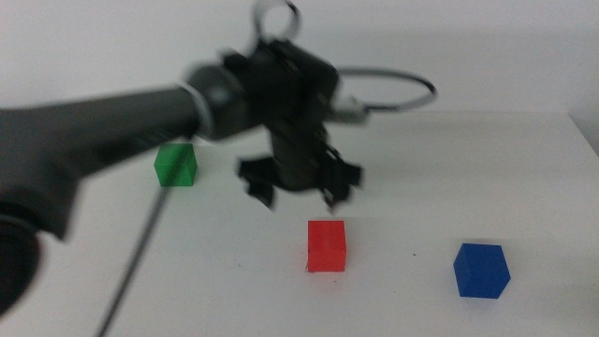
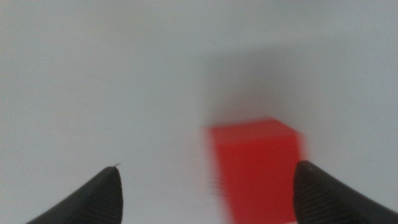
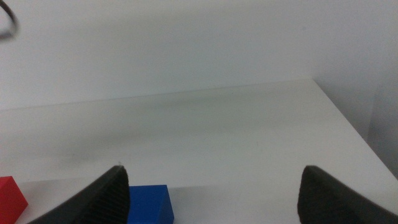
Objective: Stack red cubes first, then green, then blue cubes in a specific spot.
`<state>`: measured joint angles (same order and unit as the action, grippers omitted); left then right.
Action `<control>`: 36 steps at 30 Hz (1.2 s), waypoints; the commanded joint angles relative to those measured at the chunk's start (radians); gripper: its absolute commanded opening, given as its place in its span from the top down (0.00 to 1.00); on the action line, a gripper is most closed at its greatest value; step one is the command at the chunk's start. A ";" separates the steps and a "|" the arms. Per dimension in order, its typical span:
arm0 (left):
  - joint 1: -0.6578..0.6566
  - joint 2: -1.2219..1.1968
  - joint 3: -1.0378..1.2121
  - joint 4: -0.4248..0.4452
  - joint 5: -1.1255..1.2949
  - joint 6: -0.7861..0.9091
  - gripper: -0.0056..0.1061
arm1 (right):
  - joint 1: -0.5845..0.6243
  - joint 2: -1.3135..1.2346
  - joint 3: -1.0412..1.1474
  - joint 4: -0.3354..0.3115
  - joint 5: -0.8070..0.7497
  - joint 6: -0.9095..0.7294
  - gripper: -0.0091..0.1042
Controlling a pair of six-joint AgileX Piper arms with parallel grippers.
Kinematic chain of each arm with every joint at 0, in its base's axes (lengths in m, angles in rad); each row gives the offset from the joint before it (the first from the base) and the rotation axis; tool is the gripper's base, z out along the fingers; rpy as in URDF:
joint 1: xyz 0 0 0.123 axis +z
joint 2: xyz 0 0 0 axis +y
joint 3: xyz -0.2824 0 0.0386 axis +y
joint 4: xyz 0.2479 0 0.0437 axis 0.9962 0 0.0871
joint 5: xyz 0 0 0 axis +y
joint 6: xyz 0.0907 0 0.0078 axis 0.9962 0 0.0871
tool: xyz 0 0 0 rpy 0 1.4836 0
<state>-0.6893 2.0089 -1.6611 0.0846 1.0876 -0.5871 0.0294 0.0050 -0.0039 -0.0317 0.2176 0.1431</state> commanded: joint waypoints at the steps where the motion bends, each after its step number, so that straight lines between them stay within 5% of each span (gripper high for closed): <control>1: 0.065 -0.060 -0.009 0.070 0.072 0.034 0.11 | -0.004 -0.005 0.004 -0.014 -0.012 -0.007 0.17; 6: 0.272 -0.069 -0.017 0.086 0.070 0.109 0.11 | -0.004 -0.005 0.004 -0.014 -0.012 -0.007 0.17; 13: 0.517 -0.016 -0.018 -0.085 -0.113 0.349 0.11 | -0.004 -0.005 0.004 -0.014 -0.012 -0.007 0.17; 28: 0.569 0.165 -0.019 -0.180 -0.344 0.472 0.12 | -0.004 -0.005 0.004 -0.014 -0.012 -0.007 0.17; 32: 0.569 0.187 -0.020 -0.180 -0.369 0.482 0.24 | -0.004 -0.005 0.004 -0.014 -0.012 -0.007 0.17; 36: 0.565 0.168 -0.036 -0.179 -0.323 0.471 0.53 | -0.004 -0.005 0.004 -0.014 -0.012 -0.007 0.17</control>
<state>-0.1212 2.1987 -1.6836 -0.0856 0.7551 -0.1082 0.0294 0.0050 -0.0039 -0.0317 0.2176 0.1431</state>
